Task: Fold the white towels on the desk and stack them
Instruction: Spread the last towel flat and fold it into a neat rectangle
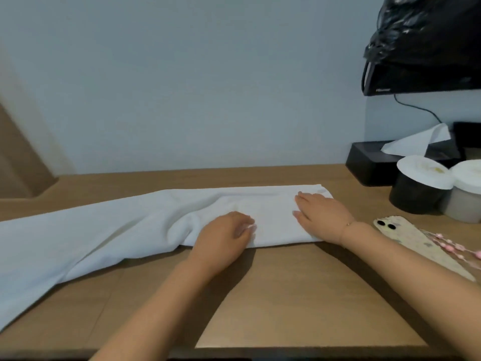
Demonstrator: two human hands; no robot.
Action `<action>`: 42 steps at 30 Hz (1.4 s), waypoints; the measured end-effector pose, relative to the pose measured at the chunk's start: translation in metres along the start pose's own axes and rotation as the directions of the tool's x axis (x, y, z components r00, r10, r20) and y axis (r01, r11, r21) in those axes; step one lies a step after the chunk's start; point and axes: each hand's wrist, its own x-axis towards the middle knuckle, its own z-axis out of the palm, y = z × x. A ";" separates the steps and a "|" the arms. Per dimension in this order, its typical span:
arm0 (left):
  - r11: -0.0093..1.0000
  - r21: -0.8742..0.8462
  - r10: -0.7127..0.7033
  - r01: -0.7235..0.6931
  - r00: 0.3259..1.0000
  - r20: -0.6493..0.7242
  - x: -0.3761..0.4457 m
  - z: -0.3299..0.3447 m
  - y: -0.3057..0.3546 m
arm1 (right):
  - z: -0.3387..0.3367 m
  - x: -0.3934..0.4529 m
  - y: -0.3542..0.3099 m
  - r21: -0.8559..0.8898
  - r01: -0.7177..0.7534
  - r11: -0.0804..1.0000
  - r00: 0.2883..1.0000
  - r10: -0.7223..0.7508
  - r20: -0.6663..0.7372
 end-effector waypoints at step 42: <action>0.616 -0.718 -0.618 0.323 0.763 -0.187 -0.251 -0.227 -0.343 | -0.082 0.112 -0.477 0.481 0.798 0.363 0.559 -0.743 -0.368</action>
